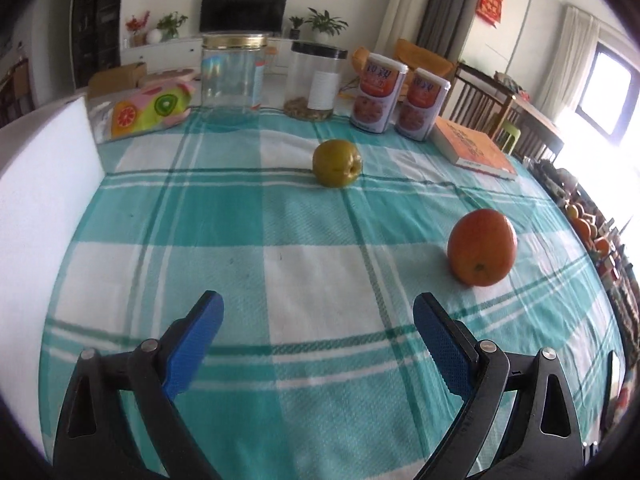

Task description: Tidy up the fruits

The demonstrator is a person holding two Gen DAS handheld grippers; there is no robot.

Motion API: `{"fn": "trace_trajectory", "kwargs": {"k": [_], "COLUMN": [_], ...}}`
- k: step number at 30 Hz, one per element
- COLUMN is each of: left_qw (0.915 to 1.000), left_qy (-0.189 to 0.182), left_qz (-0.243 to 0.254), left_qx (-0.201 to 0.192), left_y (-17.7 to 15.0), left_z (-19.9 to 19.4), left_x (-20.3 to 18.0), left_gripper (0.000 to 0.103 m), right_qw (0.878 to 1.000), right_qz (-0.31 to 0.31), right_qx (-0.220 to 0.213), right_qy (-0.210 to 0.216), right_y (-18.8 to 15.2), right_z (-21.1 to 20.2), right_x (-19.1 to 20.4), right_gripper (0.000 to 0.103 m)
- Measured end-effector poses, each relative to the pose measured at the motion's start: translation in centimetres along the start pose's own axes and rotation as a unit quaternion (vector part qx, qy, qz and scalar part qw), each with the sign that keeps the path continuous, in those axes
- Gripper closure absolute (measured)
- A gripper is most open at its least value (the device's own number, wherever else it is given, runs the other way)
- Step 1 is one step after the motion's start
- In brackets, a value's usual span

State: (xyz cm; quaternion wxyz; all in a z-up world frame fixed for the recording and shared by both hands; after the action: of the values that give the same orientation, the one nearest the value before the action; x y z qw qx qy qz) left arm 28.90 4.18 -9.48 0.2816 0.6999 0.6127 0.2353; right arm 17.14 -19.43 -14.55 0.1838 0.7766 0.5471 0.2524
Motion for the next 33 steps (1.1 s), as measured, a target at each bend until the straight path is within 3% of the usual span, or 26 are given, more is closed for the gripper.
{"fn": "trace_trajectory", "kwargs": {"k": [6, 9, 12, 15, 18, 23, 28, 33], "left_qw": [0.9997, 0.9980, 0.9942, 0.9957, 0.9977, 0.9984, 0.9980, 0.9941], "left_qy": [-0.001, 0.015, 0.031, 0.024, -0.009, 0.000, -0.009, -0.061], "left_qz": [0.021, 0.061, 0.100, 0.085, 0.057, 0.044, 0.031, 0.020], "left_qx": [0.010, 0.012, 0.025, 0.028, 0.035, 0.037, 0.055, 0.087], "left_y": [6.2, 8.5, 9.6, 9.9, 9.4, 7.5, 3.6, -1.8], "left_z": [5.7, 7.6, 9.4, 10.5, 10.9, 8.4, 2.3, -4.2], "left_x": [0.7, 0.0, -0.6, 0.2, 1.1, 1.4, 0.7, -0.6], "left_gripper": [0.006, 0.006, 0.006, 0.007, 0.052, 0.052, 0.052, 0.052], "right_qw": [1.000, 1.000, 1.000, 1.000, 1.000, 1.000, 1.000, 1.000], "right_qz": [-0.008, -0.015, -0.019, -0.019, -0.019, -0.019, -0.018, -0.015], "right_qx": [0.002, 0.003, 0.004, 0.004, 0.004, 0.004, 0.004, 0.003], "right_qy": [-0.006, -0.009, -0.010, -0.010, -0.010, -0.010, -0.008, -0.003], "right_y": [-0.1, -0.1, -0.1, -0.1, -0.1, -0.1, 0.0, 0.0], "right_z": [0.1, 0.2, 0.3, 0.3, 0.3, 0.3, 0.3, 0.2], "right_x": [0.3, 0.5, 0.6, 0.7, 0.7, 0.6, 0.6, 0.6], "right_gripper": [0.000, 0.000, 0.000, 0.000, 0.000, 0.000, 0.000, 0.000]}}
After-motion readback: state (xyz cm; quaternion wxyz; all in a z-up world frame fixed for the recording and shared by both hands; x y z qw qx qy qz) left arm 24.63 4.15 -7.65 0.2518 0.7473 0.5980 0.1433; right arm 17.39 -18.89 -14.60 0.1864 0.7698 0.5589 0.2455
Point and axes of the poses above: each gripper's, at about its wrist camera, not at the fingertips, and z roughly the way its jaws point, x to its left, y to its top, the point moved 2 cm from there along z, roughly the way its jaws point, and after that the axes turned 14 degrees about z, right-handed, at the moved point
